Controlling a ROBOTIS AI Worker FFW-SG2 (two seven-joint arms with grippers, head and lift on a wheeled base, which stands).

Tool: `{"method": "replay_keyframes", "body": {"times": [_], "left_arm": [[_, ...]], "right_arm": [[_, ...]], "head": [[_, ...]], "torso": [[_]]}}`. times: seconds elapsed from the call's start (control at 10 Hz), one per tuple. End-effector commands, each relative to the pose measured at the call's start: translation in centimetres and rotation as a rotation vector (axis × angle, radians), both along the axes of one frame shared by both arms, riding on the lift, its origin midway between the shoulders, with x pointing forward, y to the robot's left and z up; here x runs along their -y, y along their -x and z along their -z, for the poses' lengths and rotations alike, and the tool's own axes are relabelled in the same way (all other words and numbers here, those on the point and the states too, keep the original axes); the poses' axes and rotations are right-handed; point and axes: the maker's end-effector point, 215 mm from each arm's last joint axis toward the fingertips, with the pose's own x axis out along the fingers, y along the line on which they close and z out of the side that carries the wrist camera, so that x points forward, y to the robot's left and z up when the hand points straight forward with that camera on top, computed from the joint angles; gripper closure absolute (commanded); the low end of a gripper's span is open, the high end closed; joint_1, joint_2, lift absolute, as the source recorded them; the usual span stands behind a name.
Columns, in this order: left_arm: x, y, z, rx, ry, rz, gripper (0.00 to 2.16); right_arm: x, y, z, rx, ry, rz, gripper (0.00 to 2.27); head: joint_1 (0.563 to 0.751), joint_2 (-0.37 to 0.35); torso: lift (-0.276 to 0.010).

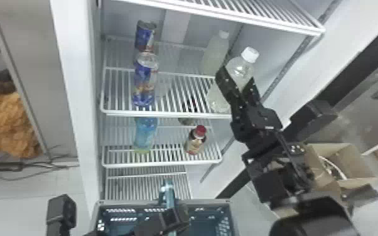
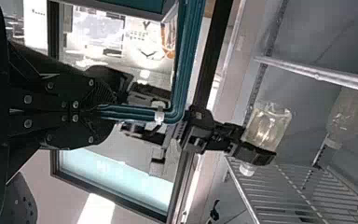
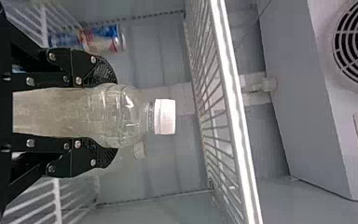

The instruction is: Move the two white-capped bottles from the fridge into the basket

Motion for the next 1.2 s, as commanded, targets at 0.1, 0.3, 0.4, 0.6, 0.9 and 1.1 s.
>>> {"method": "replay_keyframes", "body": {"times": [0.1, 0.3, 0.4, 0.6, 0.9, 1.1], "left_arm": [[-0.1, -0.1, 0.1, -0.004, -0.002, -0.006, 1.18], [-0.1, -0.1, 0.2, -0.006, -0.001, -0.009, 1.18], [-0.1, -0.1, 0.1, -0.005, 0.000, -0.009, 1.18], [-0.1, -0.1, 0.1, -0.005, 0.000, -0.009, 1.18], [-0.3, 0.1, 0.4, -0.011, -0.003, -0.012, 1.18], [-0.3, 0.1, 0.4, -0.011, -0.003, -0.012, 1.19]], "right_arm": [[-3.0, 3.6, -0.3, -0.105, -0.029, -0.081, 0.97], [-4.9, 6.6, -0.5, -0.181, -0.034, -0.134, 0.97], [-5.3, 8.0, -0.9, -0.212, -0.021, -0.147, 0.97], [-6.6, 11.5, -2.0, -0.280, 0.017, -0.183, 0.97], [-6.2, 15.7, 3.4, -0.497, 0.052, -0.191, 0.97], [-5.9, 17.0, 5.1, -0.558, 0.039, -0.181, 0.97]], "head": [[0.695, -0.350], [0.695, -0.350], [0.695, -0.350], [0.695, -0.350], [0.695, -0.350], [0.695, -0.350]], "torso": [[0.000], [0.000], [0.000], [0.000], [0.000], [0.000]]}}
